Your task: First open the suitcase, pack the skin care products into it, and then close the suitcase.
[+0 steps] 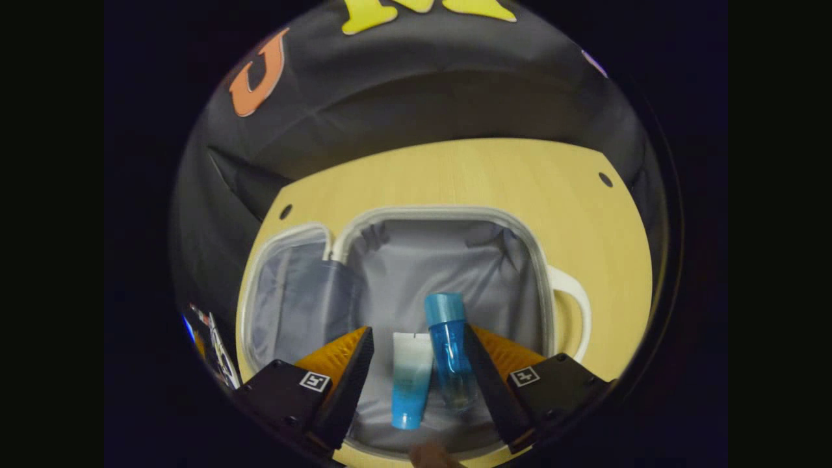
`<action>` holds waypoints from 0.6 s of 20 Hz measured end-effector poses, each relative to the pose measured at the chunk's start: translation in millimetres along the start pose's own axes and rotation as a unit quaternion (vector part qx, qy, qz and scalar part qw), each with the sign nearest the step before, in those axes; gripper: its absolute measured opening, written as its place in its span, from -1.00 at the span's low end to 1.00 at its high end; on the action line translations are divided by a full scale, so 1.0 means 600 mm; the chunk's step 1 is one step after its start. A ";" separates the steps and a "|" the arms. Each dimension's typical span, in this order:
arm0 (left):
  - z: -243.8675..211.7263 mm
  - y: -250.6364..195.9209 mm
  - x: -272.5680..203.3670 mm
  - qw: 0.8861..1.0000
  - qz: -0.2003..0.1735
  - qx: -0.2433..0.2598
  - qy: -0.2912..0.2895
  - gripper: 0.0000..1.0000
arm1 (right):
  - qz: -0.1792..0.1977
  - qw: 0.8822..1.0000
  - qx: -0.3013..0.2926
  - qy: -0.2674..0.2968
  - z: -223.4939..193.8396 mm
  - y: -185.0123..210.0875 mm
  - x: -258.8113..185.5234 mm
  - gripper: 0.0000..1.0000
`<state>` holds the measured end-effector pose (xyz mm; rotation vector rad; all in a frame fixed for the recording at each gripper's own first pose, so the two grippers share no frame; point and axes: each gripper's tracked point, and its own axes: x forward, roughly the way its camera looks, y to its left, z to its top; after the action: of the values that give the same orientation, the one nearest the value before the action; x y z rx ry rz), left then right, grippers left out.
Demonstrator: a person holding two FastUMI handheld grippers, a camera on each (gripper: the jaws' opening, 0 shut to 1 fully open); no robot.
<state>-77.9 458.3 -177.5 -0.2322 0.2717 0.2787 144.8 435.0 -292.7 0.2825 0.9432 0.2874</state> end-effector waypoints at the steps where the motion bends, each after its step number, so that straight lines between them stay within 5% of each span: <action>1: -0.008 0.017 0.013 1.000 0.002 -0.016 0.008 0.98 | 0.006 1.000 -0.016 -0.015 0.006 0.005 -0.028 0.55; 7: -0.073 0.085 0.106 0.985 -0.010 -0.155 0.075 0.97 | 0.025 0.987 -0.105 -0.116 0.048 0.005 -0.216 0.63; 12: -0.122 0.092 0.175 0.941 -0.069 -0.308 0.122 0.97 | 0.009 0.975 -0.107 -0.196 0.089 -0.041 -0.366 0.63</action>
<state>-14.1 516.1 -287.5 -0.9065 0.4071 0.1890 69.7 327.0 -107.2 0.1411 0.5151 0.3328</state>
